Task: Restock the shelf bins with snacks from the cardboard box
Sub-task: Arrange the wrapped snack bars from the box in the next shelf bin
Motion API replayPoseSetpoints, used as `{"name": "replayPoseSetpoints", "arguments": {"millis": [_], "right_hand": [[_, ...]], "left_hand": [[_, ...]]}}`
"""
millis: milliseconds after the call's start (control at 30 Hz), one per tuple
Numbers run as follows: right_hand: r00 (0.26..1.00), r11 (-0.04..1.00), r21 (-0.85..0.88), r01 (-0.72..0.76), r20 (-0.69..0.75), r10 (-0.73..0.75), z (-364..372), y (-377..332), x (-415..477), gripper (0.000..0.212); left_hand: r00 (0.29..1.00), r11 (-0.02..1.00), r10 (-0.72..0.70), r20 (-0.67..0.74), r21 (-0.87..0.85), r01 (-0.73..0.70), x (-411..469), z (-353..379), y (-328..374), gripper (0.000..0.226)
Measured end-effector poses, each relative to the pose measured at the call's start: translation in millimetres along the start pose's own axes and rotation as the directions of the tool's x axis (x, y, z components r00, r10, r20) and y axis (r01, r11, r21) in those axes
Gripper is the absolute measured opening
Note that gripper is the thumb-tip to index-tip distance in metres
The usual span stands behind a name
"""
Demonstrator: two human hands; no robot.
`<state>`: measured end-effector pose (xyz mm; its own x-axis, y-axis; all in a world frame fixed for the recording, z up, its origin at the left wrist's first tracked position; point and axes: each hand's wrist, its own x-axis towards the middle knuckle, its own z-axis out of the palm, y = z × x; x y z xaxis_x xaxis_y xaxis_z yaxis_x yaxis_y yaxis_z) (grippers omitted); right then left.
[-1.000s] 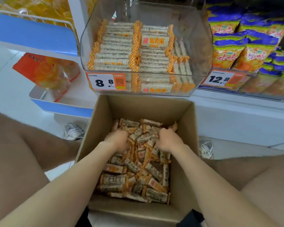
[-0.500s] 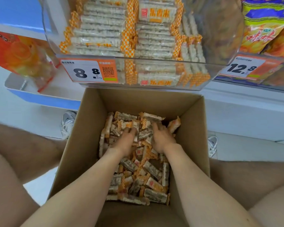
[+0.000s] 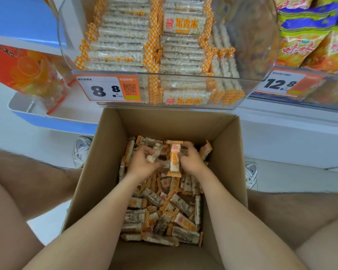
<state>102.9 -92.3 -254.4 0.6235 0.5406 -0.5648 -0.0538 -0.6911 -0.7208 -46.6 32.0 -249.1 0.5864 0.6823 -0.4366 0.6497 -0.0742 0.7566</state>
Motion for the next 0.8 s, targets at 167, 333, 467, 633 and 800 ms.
{"name": "replayPoseSetpoints", "arguments": {"millis": [167, 333, 467, 633, 800], "right_hand": [[1.000, 0.976, 0.216, 0.001, -0.001, -0.001, -16, -20, -21, 0.038], [0.998, 0.981, 0.189, 0.049, -0.040, -0.043, -35, -43, -53, 0.037], [0.991, 0.983, 0.136, 0.123, 0.027, -0.128, -46, -63, -77, 0.027], [0.898, 0.898, -0.039, 0.439, 0.052, -0.437, -58, -89, -104, 0.024], [0.801, 0.787, -0.176, 0.592, 0.025, -0.598, -72, -112, -127, 0.018]], "left_hand": [[0.988, 0.987, -0.146, 0.042, -0.065, 0.148, -11, -24, 21, 0.031], [0.899, 0.872, -0.246, 0.361, -0.324, 0.368, -30, -49, 43, 0.024], [0.871, 0.831, -0.225, 0.438, -0.381, 0.406, -39, -64, 55, 0.039], [0.904, 0.889, -0.168, 0.393, -0.336, 0.311, -54, -87, 91, 0.020], [0.863, 0.832, -0.083, 0.498, -0.442, 0.335, -71, -116, 126, 0.054]]}}
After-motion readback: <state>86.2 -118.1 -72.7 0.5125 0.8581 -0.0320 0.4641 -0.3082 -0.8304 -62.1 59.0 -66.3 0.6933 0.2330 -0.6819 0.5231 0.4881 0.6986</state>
